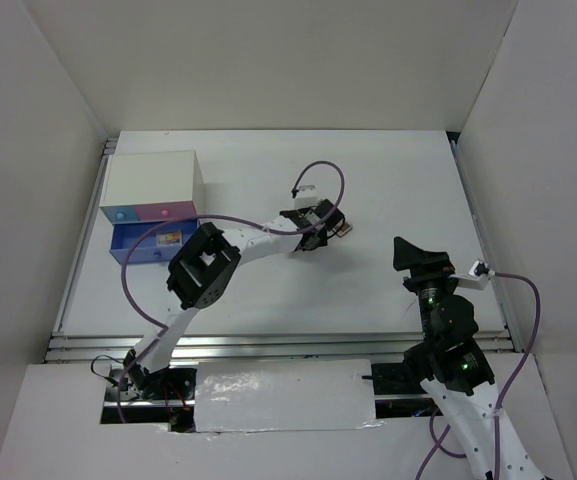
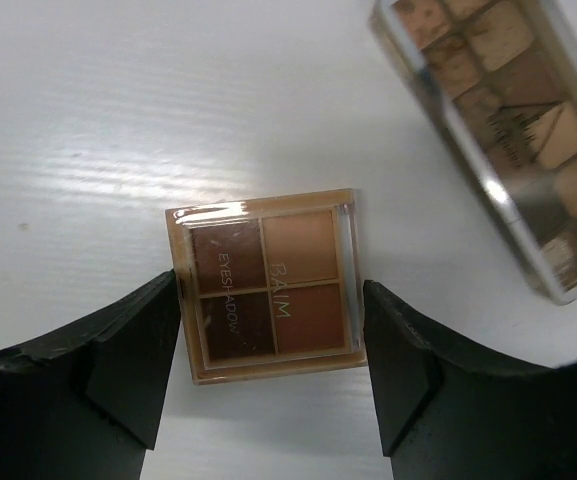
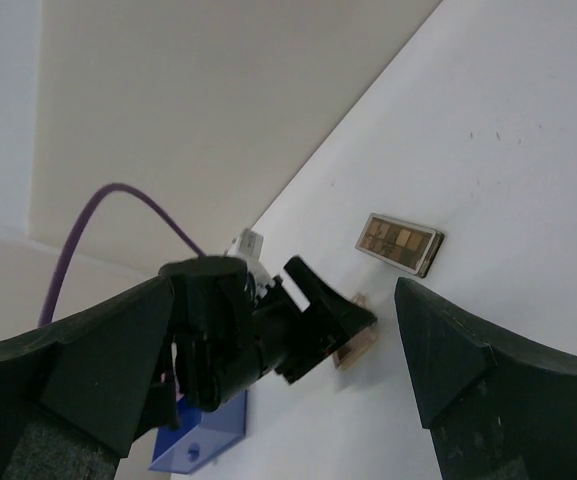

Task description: Organize the makeup

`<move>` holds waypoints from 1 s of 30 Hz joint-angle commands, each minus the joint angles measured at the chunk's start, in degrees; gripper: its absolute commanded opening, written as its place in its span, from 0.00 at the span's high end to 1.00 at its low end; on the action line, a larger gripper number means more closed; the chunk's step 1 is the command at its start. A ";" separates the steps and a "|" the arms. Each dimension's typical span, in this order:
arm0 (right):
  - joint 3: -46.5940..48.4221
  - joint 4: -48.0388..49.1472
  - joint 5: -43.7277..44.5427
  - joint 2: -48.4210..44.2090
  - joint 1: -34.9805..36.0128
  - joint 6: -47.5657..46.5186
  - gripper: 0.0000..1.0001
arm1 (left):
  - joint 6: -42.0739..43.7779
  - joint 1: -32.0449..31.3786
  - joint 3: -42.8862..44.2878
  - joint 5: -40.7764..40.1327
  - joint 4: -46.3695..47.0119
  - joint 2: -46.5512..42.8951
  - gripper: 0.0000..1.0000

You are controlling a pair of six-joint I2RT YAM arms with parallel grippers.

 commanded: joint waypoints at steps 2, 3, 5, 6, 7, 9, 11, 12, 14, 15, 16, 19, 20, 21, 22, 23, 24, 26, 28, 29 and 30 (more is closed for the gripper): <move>1.11 2.23 -0.42 0.00 0.08 -0.65 0.00 | 0.30 0.02 -13.83 -4.73 0.42 -11.09 0.89; 1.11 2.23 -0.60 0.00 0.08 -0.73 0.00 | 3.00 0.11 -19.43 -5.36 5.31 -16.94 0.89; 1.11 2.31 -0.69 0.17 0.09 -0.73 0.00 | 6.44 0.28 -24.12 -7.63 9.99 -22.60 0.88; 1.11 2.40 -0.95 0.26 0.08 -0.73 0.00 | 11.24 0.46 -26.32 -8.26 14.72 -27.59 0.88; 1.11 2.49 -0.95 0.26 0.17 -0.91 0.00 | 13.38 0.63 -29.91 -9.05 16.42 -29.99 0.89; 1.11 2.58 -1.04 0.35 0.08 -0.91 0.00 | 20.03 0.90 -35.88 -12.56 22.71 -36.49 0.91; 1.03 2.75 -1.04 0.53 0.08 -0.91 0.00 | 24.21 1.51 -40.81 -17.30 28.10 -43.43 0.89; 1.03 2.75 -1.04 0.61 0.08 -0.91 0.00 | 26.47 2.30 -45.71 -17.75 30.91 -45.63 0.88; 1.03 3.02 -1.22 0.79 0.08 -1.00 0.00 | 27.90 6.49 -50.83 -16.97 37.60 -53.16 0.86; 1.03 3.11 -1.22 0.96 0.08 -1.00 0.00 | 28.16 8.52 -55.91 -15.66 39.70 -55.56 0.86; 0.94 3.02 -1.30 0.97 0.17 -1.08 0.00 | 28.43 10.55 -58.31 -14.78 43.64 -58.11 0.85; 0.94 3.28 -1.57 1.14 0.08 -1.17 0.00 | 27.99 19.07 -66.22 -11.79 48.06 -66.73 0.77; 0.85 3.46 -1.83 1.14 0.17 -1.09 0.00 | 28.43 22.48 -69.89 -11.34 51.82 -69.97 0.74; 0.85 3.46 -1.83 1.23 0.08 -1.09 0.00 | 28.52 24.00 -71.58 -11.08 53.77 -71.22 0.72; 0.94 3.54 -2.00 1.23 0.08 -1.17 0.00 | 28.52 25.23 -72.91 -11.07 55.61 -72.27 0.69; 0.94 3.55 -2.09 1.32 0.08 -1.17 0.00 | 27.65 27.94 -74.31 -11.25 58.33 -73.68 0.69; 0.94 3.37 -1.92 1.32 0.08 -1.17 0.00 | 27.55 29.19 -76.76 -11.34 60.01 -74.21 0.69; 1.03 3.37 -2.09 1.23 0.08 -1.26 0.00 | 27.99 32.60 -78.80 -8.89 65.27 -74.48 0.67; 0.85 3.46 -1.92 1.05 0.08 -1.35 0.00 | 27.90 35.16 -79.60 -6.26 67.40 -72.56 0.67; 0.85 3.46 -2.01 1.05 0.17 -1.35 0.00 | 27.73 35.78 -79.51 -5.46 69.41 -71.42 0.67; 0.85 3.46 -2.01 1.05 0.08 -1.26 0.00 | 27.90 36.31 -79.42 -4.58 70.65 -70.27 0.66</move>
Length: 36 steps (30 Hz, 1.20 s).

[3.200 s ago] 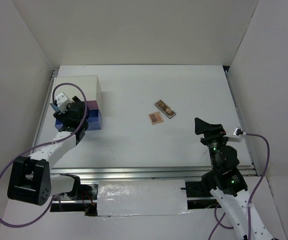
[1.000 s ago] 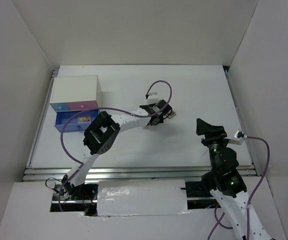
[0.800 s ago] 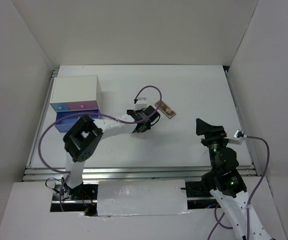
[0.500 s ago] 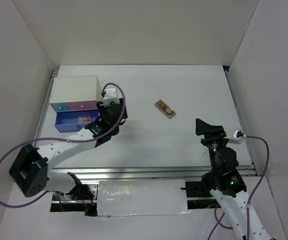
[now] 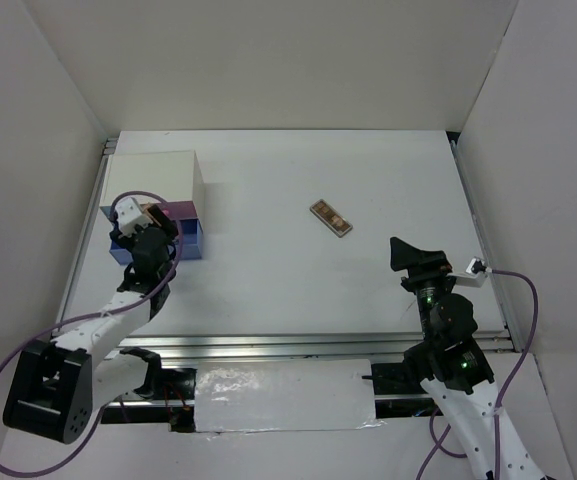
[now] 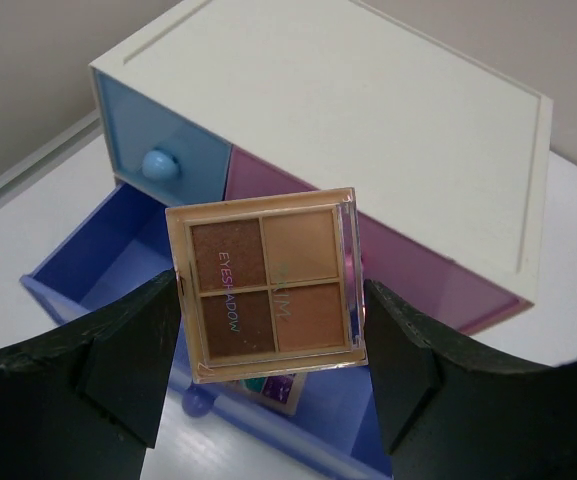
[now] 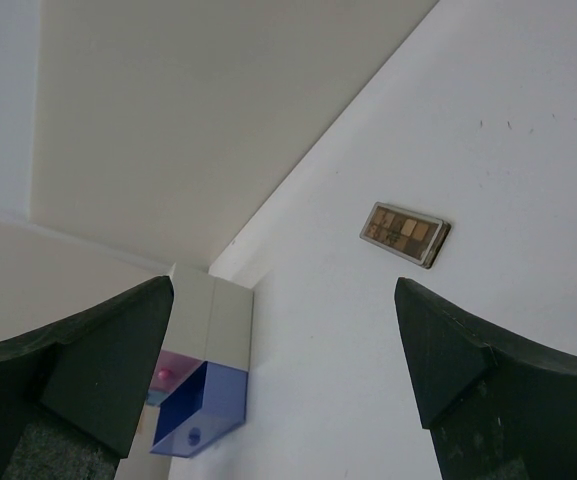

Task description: Organize the makeup

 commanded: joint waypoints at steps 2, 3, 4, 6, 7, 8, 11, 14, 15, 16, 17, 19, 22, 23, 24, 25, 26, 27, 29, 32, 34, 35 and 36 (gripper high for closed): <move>1.03 2.80 -0.02 0.27 0.26 -1.09 0.00 | 1.78 2.42 2.25 5.69 14.16 6.53 0.65; 1.11 2.71 0.07 0.27 0.17 -1.09 0.00 | 2.14 2.51 2.87 5.78 14.61 7.94 0.64; 1.03 2.71 0.16 0.18 0.17 -1.09 0.00 | 2.23 2.51 3.49 5.69 14.78 10.73 0.64; 1.03 2.80 0.25 0.00 0.00 -1.09 0.00 | 2.93 2.68 4.90 5.43 14.87 12.86 0.64; 1.03 2.71 0.16 -0.08 0.08 -1.17 0.00 | 2.76 2.86 5.07 4.90 14.79 13.74 0.62; 0.94 2.80 0.16 -0.17 0.08 -1.09 0.00 | 2.75 2.95 4.55 4.29 15.31 13.92 0.60; 0.94 2.80 0.07 -0.26 0.08 -1.09 0.00 | 1.88 3.04 2.28 2.36 16.98 13.31 0.48; 0.85 2.98 -0.28 0.18 0.08 -1.00 0.00 | 1.00 3.12 1.12 -0.01 17.86 13.31 0.17; 0.85 3.06 -0.28 0.09 0.17 -1.09 0.00 | 0.65 3.12 1.30 -0.37 17.25 13.40 0.07; 0.85 3.07 -0.28 0.09 0.08 -1.00 0.00 | -0.40 3.12 1.56 -0.72 15.85 13.57 0.03; 0.85 2.98 -0.28 0.09 0.08 -1.00 0.00 | -0.58 3.12 2.00 -0.90 15.32 13.57 0.01; 0.76 3.06 -0.37 0.09 0.08 -1.09 0.00 | -1.63 3.12 2.18 -1.43 14.00 13.05 0.01; 0.76 3.07 -0.37 0.00 0.17 -1.00 0.00 | -2.69 3.12 2.26 -3.54 12.50 12.17 0.01; 0.76 2.98 -0.37 -0.08 0.08 -1.09 0.00 | -3.13 3.12 2.44 -3.89 11.11 11.82 0.00; 0.76 2.98 -0.37 -0.08 0.08 -1.00 0.00 | -3.83 2.78 2.79 -4.33 9.79 10.34 0.01; 0.76 2.98 -0.46 -0.08 0.17 -1.09 0.00 | -4.01 2.34 4.10 -4.59 8.56 9.54 0.01; 0.67 3.15 -0.46 -0.08 0.08 -1.00 0.00 | -3.66 1.72 5.15 -4.60 5.67 8.14 0.01; 0.67 3.15 -0.46 0.00 0.17 -1.00 0.00 | -2.27 -0.20 6.47 -4.60 4.34 7.69 0.00; 0.67 3.24 -0.72 0.18 0.08 -0.83 0.00 | -2.60 -1.79 12.26 -4.25 -4.31 7.86 0.01; 0.50 3.33 -0.55 0.27 0.08 -0.65 0.00 | -6.12 -4.43 21.14 -3.99 -15.85 10.40 0.02; 0.41 3.59 -0.63 0.27 0.08 -0.74 0.00 | -5.60 -9.60 24.05 -4.59 -20.18 11.11 0.02; 0.24 3.68 -0.63 0.35 0.17 -0.65 0.00 | -5.16 -11.80 24.84 -4.77 -20.89 11.46 0.02; 0.15 3.77 -0.63 0.36 0.08 -0.56 0.00 | -3.76 -16.95 26.59 -5.29 -20.90 13.21 0.01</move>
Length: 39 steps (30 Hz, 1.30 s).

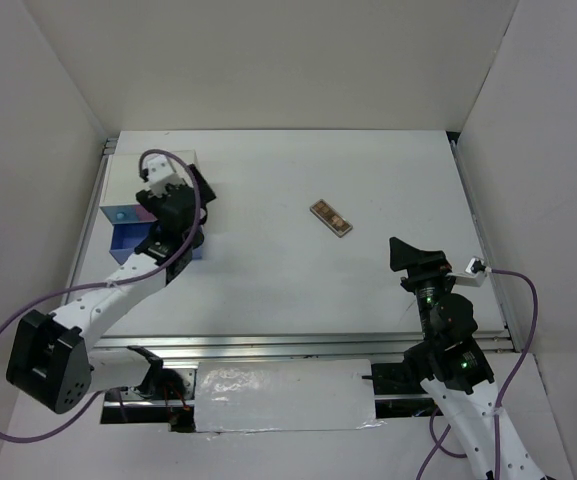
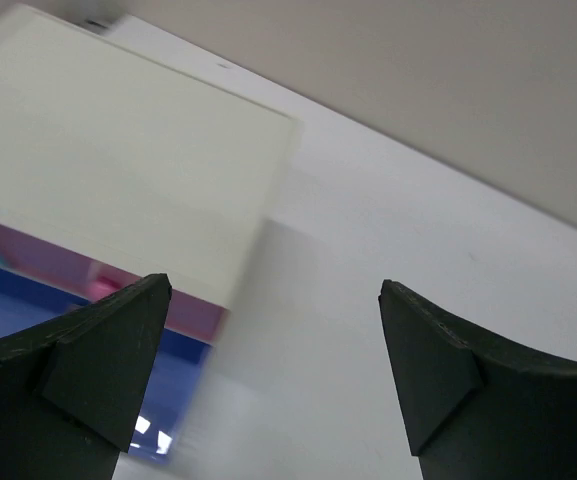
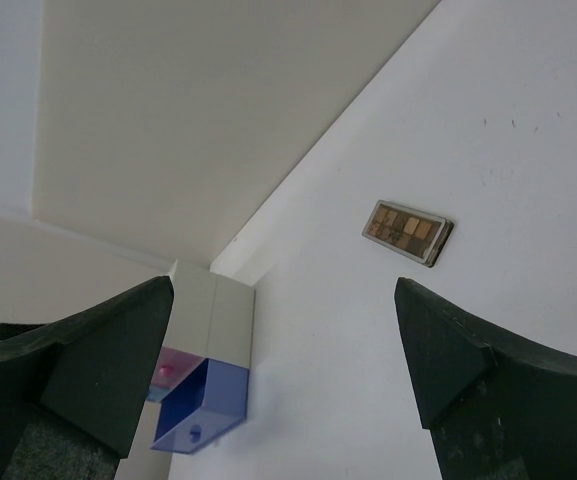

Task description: Organize the makeup

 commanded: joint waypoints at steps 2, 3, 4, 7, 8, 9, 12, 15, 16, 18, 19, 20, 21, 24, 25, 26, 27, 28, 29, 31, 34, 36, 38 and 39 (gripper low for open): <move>0.15 3.83 -0.04 0.62 0.00 -0.43 0.00 | 0.71 -13.52 6.85 0.68 -8.92 8.75 0.01; 0.23 3.57 0.39 0.71 0.08 -0.25 0.00 | -0.07 -14.78 13.57 1.83 -15.19 12.02 0.01; 0.41 2.96 0.66 0.62 0.08 -0.25 0.00 | -0.34 -15.83 17.64 5.41 -17.60 19.36 0.01; 0.94 0.76 3.46 -0.61 0.08 1.23 0.00 | -0.97 -19.87 39.65 11.83 -31.23 34.91 0.01; 0.94 -0.02 4.43 -1.13 0.08 1.94 0.00 | -1.05 -20.58 44.70 13.43 -33.34 38.64 0.01; 0.94 -1.34 6.35 -2.27 0.08 2.29 0.00 | -2.35 -21.29 49.62 13.97 -40.76 42.60 0.00; 0.68 -2.49 8.48 -2.46 0.08 3.26 0.00 | -6.92 -23.66 65.64 15.38 -47.93 54.83 0.01; 1.02 -2.84 9.01 -1.67 0.08 4.05 0.00 | -12.10 -24.28 72.16 17.75 -48.39 60.73 0.01; 1.46 -2.93 9.01 -0.62 0.08 3.97 0.00 | -15.08 -24.28 74.43 18.71 -48.22 62.83 0.01; 1.64 -2.85 8.57 0.09 0.08 3.79 0.00 | -17.99 -24.28 76.64 19.07 -47.95 65.04 0.00; 1.64 -2.67 8.31 0.27 0.17 3.70 0.00 | -20.79 -24.37 77.70 19.07 -47.95 67.22 0.01; 1.55 -2.50 8.13 0.53 0.08 3.53 0.00 | -22.39 -24.28 79.45 19.16 -48.04 68.29 0.01; 1.38 -1.88 7.78 0.53 0.08 3.35 0.00 | -24.23 -24.28 80.16 18.81 -48.13 69.34 0.01; 1.03 -1.00 6.64 0.27 0.08 2.83 0.00 | -31.61 -24.63 82.71 15.05 -49.88 73.65 0.01; 0.94 -0.91 6.46 0.27 0.08 2.74 0.00 | -35.55 -24.63 83.33 14.25 -50.58 74.27 0.01; 0.94 -0.82 6.20 0.18 0.08 2.74 0.00 | -36.98 -24.81 83.51 13.71 -50.85 74.80 0.01; 0.85 -0.65 5.94 0.09 0.08 2.65 0.00 | -38.39 -24.81 83.51 12.93 -50.94 75.76 0.01; 0.76 -0.39 5.67 0.00 0.08 2.65 0.00 | -41.36 -24.81 83.77 12.40 -51.37 76.21 0.01; 0.50 -0.04 5.06 -0.08 0.08 2.65 0.00 | -42.35 -24.90 84.04 11.87 -51.55 76.73 0.01; 0.41 0.32 4.36 -0.26 0.17 2.56 0.00 | -44.37 -24.98 85.70 10.64 -51.55 78.75 0.01; 0.23 0.76 3.56 -0.61 0.17 2.30 0.00 | -45.60 -25.07 90.08 10.02 -53.48 82.35 0.01; 0.06 0.93 3.04 -0.87 0.08 2.30 0.00 | -45.26 -24.90 90.98 10.02 -54.01 84.20 0.00; -0.20 1.28 2.51 -1.40 0.08 2.56 0.00 | -46.13 -24.63 91.94 11.24 -55.33 85.43 0.01; -0.29 1.46 1.98 -1.58 0.08 2.56 0.00 | -45.26 -24.37 92.73 11.86 -55.51 85.61 0.01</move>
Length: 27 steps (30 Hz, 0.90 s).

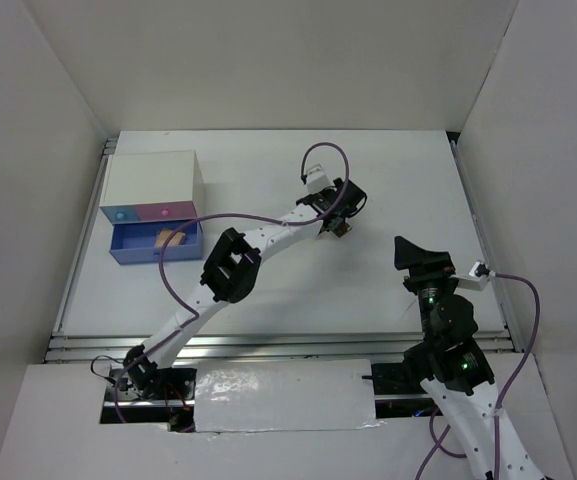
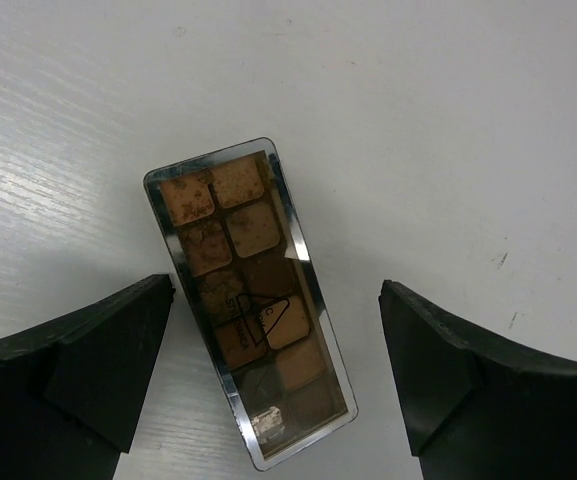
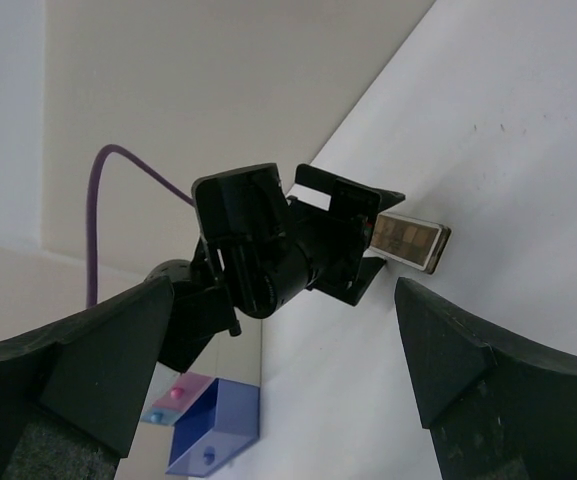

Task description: Organize the makeup

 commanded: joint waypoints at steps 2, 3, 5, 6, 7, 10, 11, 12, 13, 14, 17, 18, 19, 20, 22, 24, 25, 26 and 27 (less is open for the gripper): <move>-0.64 2.75 -1.52 -1.36 0.17 -0.46 0.00 | -1.89 0.57 1.68 2.81 -3.91 4.72 0.01; -0.64 2.67 -1.52 -1.45 0.08 -0.37 0.00 | -0.41 1.09 1.69 3.95 -3.65 4.90 0.01; -0.29 2.05 -1.08 -1.71 0.08 -0.10 0.00 | 0.75 1.27 0.73 6.15 -5.66 4.90 0.01; -0.12 1.61 -0.38 -1.89 0.08 -0.10 0.00 | 1.44 1.19 -0.41 6.42 -6.19 4.64 0.03; 0.06 1.00 -0.03 -1.98 0.17 -0.02 0.00 | 3.28 1.10 -1.38 7.12 -5.58 4.29 0.12; -0.20 0.47 0.76 -5.22 0.00 0.16 0.00 | 6.89 0.66 -0.69 6.60 -8.81 4.20 0.21; -0.21 0.38 0.94 -5.84 0.08 -0.01 0.00 | 8.21 0.66 -0.51 6.60 -9.52 4.28 0.26; -0.38 0.47 1.03 -6.89 0.08 -0.10 0.00 | 9.00 0.75 -0.60 6.69 -10.05 4.37 0.31; -0.47 0.12 1.46 -7.25 0.08 -0.02 0.00 | 9.62 0.83 -0.51 6.69 -11.71 4.46 0.42; -0.47 -0.15 1.64 -7.60 0.17 -0.02 0.00 | 11.28 1.10 -0.69 6.95 -12.42 4.46 0.48; -0.38 -0.50 1.82 -8.65 0.17 -0.10 0.00 | 15.41 1.45 -2.87 6.43 -14.79 3.06 0.37; -0.47 -0.41 1.73 -8.92 0.08 -0.10 0.00 | 16.64 1.62 -3.67 6.60 -15.07 2.62 0.34; -0.64 -0.32 1.64 -8.92 0.08 -0.02 0.00 | 19.79 1.80 -4.46 6.86 -15.07 1.57 0.29; -0.73 -0.24 1.47 -8.92 0.08 0.07 0.00 | 21.65 1.71 -6.38 7.30 -14.81 0.95 0.25; -0.91 0.20 1.29 -8.74 0.17 0.07 0.00 | 25.68 1.45 -8.67 7.13 -14.89 -0.97 0.14; -1.08 0.38 0.94 -8.48 0.17 0.16 0.00 | 27.55 0.75 -12.98 6.25 -14.72 -3.00 0.05; -1.08 0.38 0.85 -8.48 0.08 0.16 0.00 | 28.51 0.75 -15.52 6.42 -14.54 -3.62 0.04; -1.08 0.38 0.85 -8.39 0.08 0.16 0.00 | 29.22 0.75 -16.76 7.73 -14.11 -4.41 0.02; -1.08 0.47 0.77 -8.31 0.17 0.16 0.00 | 30.27 1.01 -17.73 8.53 -13.84 -5.37 0.01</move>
